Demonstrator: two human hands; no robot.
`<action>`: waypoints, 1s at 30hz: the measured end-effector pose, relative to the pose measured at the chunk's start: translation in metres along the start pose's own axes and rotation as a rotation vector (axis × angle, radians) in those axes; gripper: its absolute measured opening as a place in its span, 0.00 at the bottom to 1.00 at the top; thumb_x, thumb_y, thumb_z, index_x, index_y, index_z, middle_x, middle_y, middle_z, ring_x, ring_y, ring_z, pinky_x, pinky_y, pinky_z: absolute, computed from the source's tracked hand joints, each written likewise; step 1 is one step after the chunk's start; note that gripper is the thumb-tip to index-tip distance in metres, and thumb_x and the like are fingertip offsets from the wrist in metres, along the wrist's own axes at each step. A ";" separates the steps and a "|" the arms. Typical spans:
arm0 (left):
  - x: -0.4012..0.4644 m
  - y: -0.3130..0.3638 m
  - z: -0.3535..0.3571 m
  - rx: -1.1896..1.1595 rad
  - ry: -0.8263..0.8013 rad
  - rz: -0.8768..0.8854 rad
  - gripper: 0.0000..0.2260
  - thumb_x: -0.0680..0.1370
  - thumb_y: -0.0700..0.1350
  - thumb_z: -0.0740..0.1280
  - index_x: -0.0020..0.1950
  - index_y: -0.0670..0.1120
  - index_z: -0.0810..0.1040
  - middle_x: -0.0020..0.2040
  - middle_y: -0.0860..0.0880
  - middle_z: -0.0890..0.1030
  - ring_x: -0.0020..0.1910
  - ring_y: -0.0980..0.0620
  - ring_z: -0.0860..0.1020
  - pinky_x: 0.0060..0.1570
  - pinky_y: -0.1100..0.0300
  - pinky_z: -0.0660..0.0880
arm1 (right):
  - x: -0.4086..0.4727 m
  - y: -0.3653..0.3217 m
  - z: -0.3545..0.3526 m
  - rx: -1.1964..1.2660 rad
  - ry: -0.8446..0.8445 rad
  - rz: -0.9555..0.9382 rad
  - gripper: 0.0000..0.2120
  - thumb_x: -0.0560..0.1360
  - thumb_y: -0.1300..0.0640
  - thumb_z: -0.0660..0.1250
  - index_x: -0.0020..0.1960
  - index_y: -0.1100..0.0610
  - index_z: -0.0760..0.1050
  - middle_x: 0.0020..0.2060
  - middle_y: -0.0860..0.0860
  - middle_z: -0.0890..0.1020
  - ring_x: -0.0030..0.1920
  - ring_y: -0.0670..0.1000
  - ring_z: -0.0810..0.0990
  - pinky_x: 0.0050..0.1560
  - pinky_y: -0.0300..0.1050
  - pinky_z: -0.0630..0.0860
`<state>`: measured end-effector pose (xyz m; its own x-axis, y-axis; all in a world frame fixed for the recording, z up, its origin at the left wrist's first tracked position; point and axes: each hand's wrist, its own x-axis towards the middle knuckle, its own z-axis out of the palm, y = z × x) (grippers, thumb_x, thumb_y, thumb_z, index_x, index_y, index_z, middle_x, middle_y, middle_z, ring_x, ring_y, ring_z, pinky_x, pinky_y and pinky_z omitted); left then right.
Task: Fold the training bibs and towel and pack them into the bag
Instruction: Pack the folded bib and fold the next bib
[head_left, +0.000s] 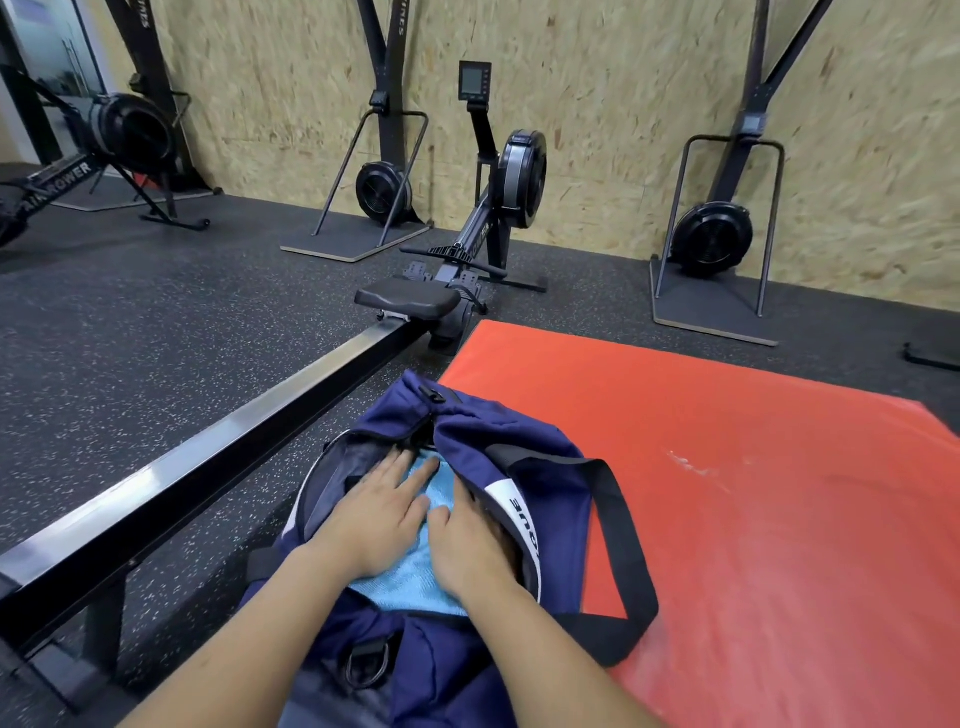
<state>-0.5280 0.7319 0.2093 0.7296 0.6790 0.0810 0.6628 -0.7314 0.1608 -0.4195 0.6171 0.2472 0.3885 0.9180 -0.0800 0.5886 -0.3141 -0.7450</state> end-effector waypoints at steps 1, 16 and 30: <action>-0.001 0.000 0.001 0.041 0.014 0.024 0.40 0.74 0.63 0.31 0.81 0.47 0.55 0.82 0.44 0.52 0.81 0.46 0.47 0.79 0.54 0.44 | -0.004 0.000 -0.001 0.006 0.001 -0.002 0.24 0.85 0.54 0.53 0.80 0.54 0.53 0.72 0.57 0.70 0.70 0.56 0.71 0.67 0.47 0.68; -0.006 0.012 0.007 -0.072 0.145 0.003 0.39 0.76 0.60 0.35 0.81 0.39 0.55 0.81 0.42 0.53 0.81 0.48 0.49 0.74 0.64 0.35 | 0.008 0.028 0.003 -0.246 0.149 -0.130 0.26 0.84 0.49 0.49 0.81 0.48 0.49 0.79 0.49 0.60 0.77 0.50 0.62 0.76 0.44 0.59; -0.019 0.026 0.001 -0.098 0.036 -0.147 0.26 0.83 0.59 0.44 0.78 0.52 0.61 0.71 0.45 0.73 0.68 0.44 0.72 0.68 0.52 0.67 | 0.005 0.063 -0.068 0.529 0.151 0.000 0.13 0.75 0.58 0.73 0.58 0.49 0.79 0.56 0.40 0.83 0.61 0.43 0.80 0.68 0.49 0.73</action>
<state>-0.5246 0.7001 0.2106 0.6186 0.7811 0.0849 0.7408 -0.6158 0.2683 -0.3323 0.5859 0.2452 0.5088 0.8608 -0.0133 0.1672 -0.1139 -0.9793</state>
